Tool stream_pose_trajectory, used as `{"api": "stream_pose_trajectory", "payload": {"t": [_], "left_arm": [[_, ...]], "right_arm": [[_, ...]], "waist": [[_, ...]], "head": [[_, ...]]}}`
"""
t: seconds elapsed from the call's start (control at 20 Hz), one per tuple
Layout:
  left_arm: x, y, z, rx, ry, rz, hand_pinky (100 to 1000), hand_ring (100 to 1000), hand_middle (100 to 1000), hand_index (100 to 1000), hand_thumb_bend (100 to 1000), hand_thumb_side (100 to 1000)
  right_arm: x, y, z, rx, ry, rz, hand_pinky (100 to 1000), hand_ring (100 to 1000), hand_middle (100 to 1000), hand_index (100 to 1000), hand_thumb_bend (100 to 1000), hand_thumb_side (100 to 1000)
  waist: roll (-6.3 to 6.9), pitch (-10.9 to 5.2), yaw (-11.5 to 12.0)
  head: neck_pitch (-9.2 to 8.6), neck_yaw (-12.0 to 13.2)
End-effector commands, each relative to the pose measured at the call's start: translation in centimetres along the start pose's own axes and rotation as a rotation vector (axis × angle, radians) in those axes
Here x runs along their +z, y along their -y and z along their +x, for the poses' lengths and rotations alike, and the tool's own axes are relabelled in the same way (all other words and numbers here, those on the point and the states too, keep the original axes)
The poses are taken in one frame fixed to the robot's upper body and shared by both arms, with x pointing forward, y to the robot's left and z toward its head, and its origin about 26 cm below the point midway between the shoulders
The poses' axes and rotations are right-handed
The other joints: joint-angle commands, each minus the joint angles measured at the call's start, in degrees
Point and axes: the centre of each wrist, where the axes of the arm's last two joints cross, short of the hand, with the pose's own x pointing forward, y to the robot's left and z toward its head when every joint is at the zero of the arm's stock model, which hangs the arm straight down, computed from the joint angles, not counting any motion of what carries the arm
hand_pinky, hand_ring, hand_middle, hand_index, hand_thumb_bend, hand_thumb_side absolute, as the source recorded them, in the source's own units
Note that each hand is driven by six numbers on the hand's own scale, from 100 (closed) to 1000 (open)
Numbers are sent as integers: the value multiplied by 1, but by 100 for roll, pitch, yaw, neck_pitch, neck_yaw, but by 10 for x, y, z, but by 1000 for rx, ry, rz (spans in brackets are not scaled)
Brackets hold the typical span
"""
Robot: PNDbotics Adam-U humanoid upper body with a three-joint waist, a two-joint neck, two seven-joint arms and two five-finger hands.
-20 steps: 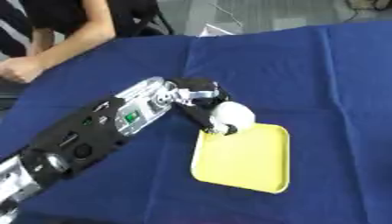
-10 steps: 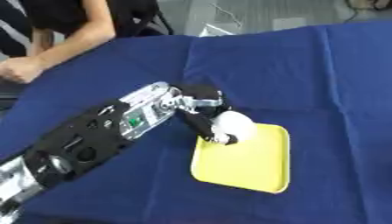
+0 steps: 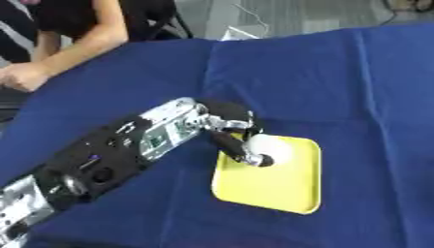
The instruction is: Pick up objects on the table and place them in the box.
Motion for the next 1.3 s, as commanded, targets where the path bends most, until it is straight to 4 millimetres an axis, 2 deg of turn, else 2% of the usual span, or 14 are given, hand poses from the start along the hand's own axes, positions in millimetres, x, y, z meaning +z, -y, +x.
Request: {"api": "stream_pose_trajectory", "payload": {"t": [0.05,0.25,0.4,0.45,0.5,0.55,0.6,0.65,0.7,0.75,0.95,1.3], "left_arm": [[0,-1,0,-24,18,-19,1000,716,696,751,120,1000],[-3,3,0,-32,39,-35,1000,777,755,806,177,1000],[-4,2,0,-53,50,-32,1000,798,772,825,204,1000],[-4,2,1,-64,53,-27,1000,802,780,849,255,1000],[-3,0,2,-78,55,-18,1000,802,780,849,255,1000],[-3,-3,3,-103,59,-4,1000,807,783,871,303,962],[-1,-7,6,-132,64,22,1000,808,784,873,305,956],[1,-13,9,-170,72,61,978,825,797,885,326,881],[4,-20,14,-222,82,115,984,823,796,884,324,886],[7,-26,19,-273,91,171,886,847,808,888,370,799],[14,-32,24,-400,99,329,877,857,808,881,388,810],[23,-39,26,-399,115,448,870,850,806,877,357,831]], "right_arm": [[-4,7,8,23,27,1,674,676,865,964,100,882],[-4,6,8,23,27,1,674,676,865,964,100,882],[-4,6,8,23,27,1,674,676,865,964,100,883],[-4,6,8,23,27,1,674,676,865,964,100,882],[-4,6,8,23,27,1,674,676,865,964,100,882],[-4,6,8,23,27,1,674,676,865,964,100,882],[-4,7,8,23,26,0,674,676,865,964,100,882],[-3,7,7,23,26,0,674,676,865,964,100,881],[-3,7,7,24,26,-1,674,676,865,964,100,881],[-3,7,7,24,25,-1,674,676,864,964,100,881],[-3,7,7,24,25,-3,674,675,864,964,100,881],[-3,7,7,26,23,-4,674,676,864,964,100,882]], "waist": [[-62,-55,-4],[-65,-53,-3],[-67,-52,-4],[-67,-51,-4],[-67,-51,-3],[-68,-51,-2],[-68,-51,0],[-69,-52,3],[-69,-52,7],[-70,-53,10],[-71,-50,12],[-71,-52,26]], "head": [[-43,74],[-41,79],[-40,81],[-39,80],[-39,78],[-37,78],[-35,76],[-33,75],[-34,73],[-35,71],[-43,66],[-62,66]]}}
